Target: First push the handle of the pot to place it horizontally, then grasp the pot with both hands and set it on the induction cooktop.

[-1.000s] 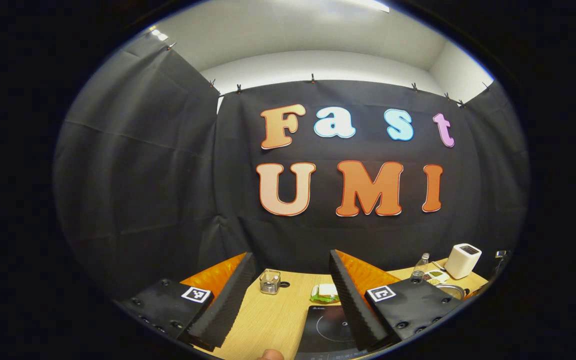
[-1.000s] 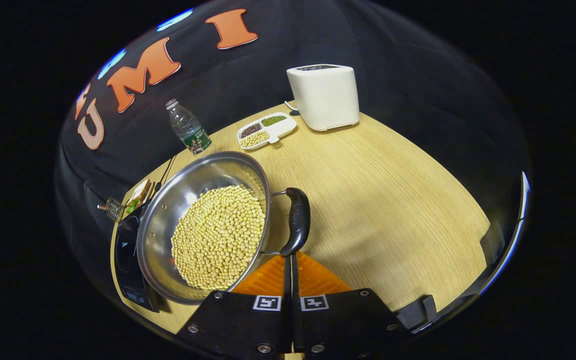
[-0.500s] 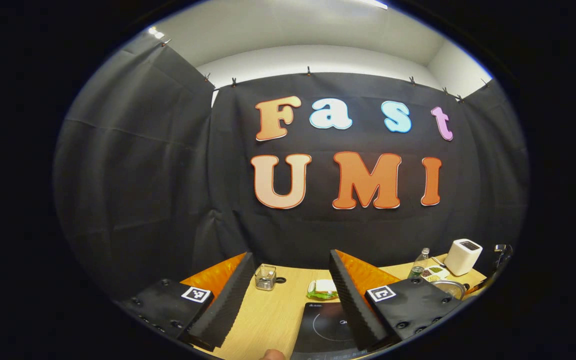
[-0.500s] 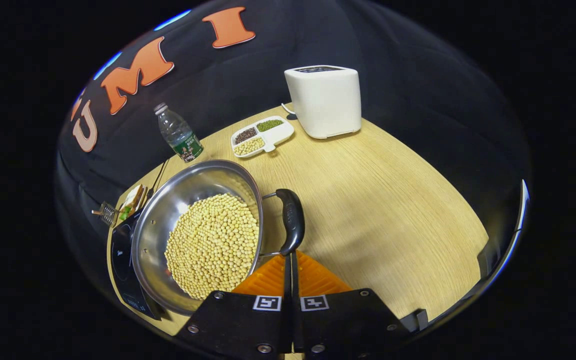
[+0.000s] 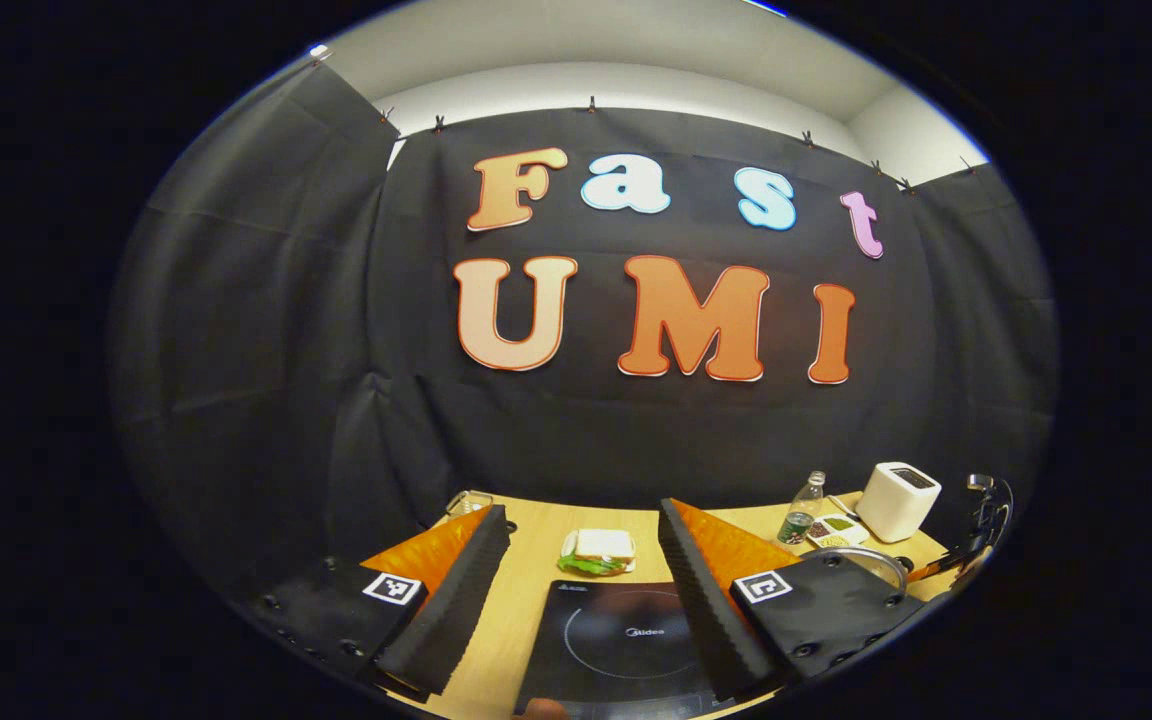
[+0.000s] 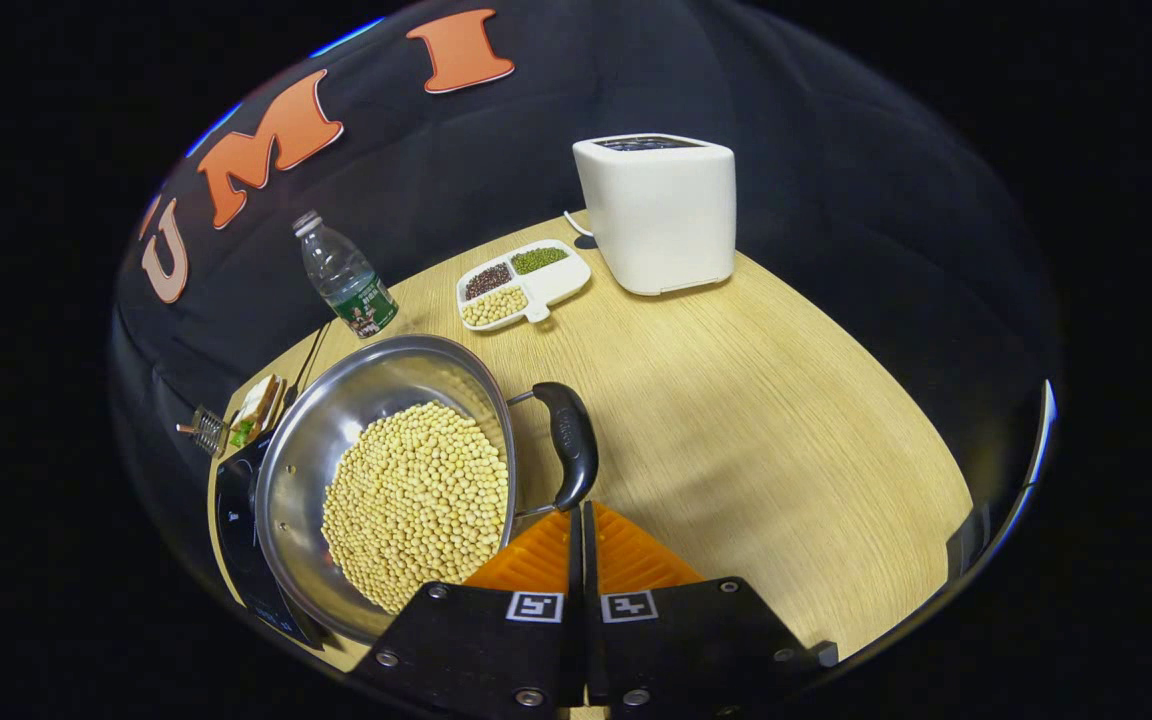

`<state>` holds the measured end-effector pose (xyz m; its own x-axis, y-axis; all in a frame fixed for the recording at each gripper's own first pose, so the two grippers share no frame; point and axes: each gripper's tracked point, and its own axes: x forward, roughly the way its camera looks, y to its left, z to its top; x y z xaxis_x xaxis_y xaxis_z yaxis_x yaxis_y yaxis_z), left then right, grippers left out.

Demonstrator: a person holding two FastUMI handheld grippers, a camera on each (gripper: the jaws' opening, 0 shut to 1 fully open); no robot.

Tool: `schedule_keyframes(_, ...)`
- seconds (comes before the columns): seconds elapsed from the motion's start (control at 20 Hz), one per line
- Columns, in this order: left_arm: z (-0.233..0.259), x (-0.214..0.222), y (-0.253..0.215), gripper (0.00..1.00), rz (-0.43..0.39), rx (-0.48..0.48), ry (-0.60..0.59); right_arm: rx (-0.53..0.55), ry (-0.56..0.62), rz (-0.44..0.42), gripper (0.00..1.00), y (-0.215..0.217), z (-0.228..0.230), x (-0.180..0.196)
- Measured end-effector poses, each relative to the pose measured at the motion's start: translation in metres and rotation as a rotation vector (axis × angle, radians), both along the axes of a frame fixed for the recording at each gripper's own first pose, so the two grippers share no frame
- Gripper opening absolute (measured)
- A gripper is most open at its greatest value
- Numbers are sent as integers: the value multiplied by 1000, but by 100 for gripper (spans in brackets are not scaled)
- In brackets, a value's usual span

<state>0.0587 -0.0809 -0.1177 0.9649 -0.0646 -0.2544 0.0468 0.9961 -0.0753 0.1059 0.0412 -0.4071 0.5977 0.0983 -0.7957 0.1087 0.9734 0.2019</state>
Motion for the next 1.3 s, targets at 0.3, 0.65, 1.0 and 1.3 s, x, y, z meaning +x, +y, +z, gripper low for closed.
schedule_keyframes(0.3, -39, 14, -44, 97, -10, 25, 29, -27, -21, 34, 0, 0, -2, 18)
schedule_keyframes(0.65, -93, 15, -143, 97, -111, -20, 79, -86, -102, 98, 0, -6, 17, 13)
schedule_keyframes(1.0, -181, 15, -232, 98, -201, -23, 205, -96, -205, 134, 27, -9, 41, 20)
schedule_keyframes(1.3, -250, 12, -277, 99, -270, 20, 336, -93, -281, 174, 66, 6, 41, 46)
